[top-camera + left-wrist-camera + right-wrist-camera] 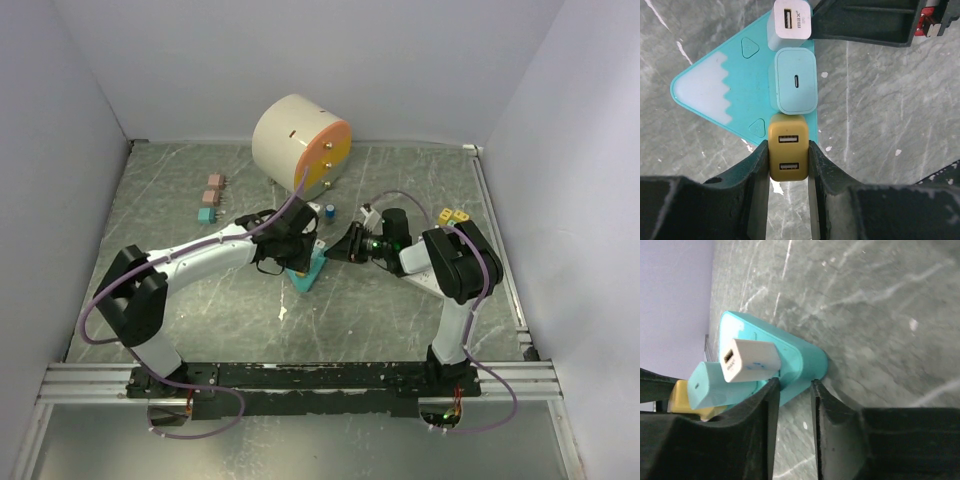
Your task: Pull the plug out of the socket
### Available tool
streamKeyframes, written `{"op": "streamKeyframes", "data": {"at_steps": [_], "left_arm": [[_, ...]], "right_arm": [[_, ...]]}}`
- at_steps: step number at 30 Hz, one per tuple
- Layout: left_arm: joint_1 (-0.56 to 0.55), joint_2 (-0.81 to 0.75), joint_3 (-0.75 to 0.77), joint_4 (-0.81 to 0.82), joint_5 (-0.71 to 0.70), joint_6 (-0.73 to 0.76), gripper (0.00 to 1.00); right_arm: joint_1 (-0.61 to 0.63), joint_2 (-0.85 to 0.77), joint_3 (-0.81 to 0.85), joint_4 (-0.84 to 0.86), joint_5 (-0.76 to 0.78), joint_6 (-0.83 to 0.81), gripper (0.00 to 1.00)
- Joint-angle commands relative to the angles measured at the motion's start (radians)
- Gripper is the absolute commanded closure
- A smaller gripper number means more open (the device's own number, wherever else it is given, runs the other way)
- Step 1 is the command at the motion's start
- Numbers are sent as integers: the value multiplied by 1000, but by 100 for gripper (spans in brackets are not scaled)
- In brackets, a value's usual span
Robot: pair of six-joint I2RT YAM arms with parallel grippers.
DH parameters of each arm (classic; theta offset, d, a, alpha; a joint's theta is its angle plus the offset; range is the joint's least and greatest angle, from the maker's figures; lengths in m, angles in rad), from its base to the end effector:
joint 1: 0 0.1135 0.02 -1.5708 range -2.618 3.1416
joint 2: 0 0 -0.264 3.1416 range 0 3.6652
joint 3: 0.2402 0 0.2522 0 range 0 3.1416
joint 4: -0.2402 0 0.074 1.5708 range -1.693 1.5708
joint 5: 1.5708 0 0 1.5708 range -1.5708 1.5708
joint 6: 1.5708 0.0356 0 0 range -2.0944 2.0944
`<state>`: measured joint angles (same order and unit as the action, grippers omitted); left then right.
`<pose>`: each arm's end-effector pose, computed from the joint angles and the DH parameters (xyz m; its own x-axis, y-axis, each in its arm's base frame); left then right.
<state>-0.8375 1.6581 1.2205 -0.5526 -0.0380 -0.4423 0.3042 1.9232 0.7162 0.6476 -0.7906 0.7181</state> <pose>0.2356 -0.2595 0.2354 -0.8176 0.2686 -0.5093 0.4189 0.8844 -0.2061 0.3152 0.1255 0.1011 -0.8981 0.2032 -0.3901 -0.2584 0.4741 0.8417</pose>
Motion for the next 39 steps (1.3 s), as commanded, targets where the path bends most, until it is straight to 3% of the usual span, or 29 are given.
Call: {"op": "streamKeyframes", "data": {"at_steps": [1, 5, 9, 17, 19, 22, 26, 32, 39], "left_arm": [[18, -12, 27, 150, 137, -76, 93], [41, -18, -13, 207, 183, -114, 93], [42, -17, -45, 265, 208, -146, 93], [42, -14, -86, 358, 244, -193, 93], [42, -7, -85, 361, 256, -191, 93], [42, -14, -88, 365, 264, -185, 93], [42, -63, -111, 382, 271, -161, 93], [30, -155, -145, 428, 316, -129, 93], [25, -223, -105, 344, 239, -71, 93]], "right_arm": [[-15, 15, -94, 42, -42, 19, 62], [-17, -11, -129, 91, -82, 74, 48], [-14, 5, -162, 262, -156, 212, 40], [59, 43, -247, 556, -158, 428, 40], [74, 54, -256, 626, -151, 472, 43], [78, 70, -262, 645, -134, 475, 58], [75, 43, -238, 448, -82, 334, 78], [75, -56, -175, 63, 60, 110, 99], [74, -57, -172, 6, 116, 79, 100]]}}
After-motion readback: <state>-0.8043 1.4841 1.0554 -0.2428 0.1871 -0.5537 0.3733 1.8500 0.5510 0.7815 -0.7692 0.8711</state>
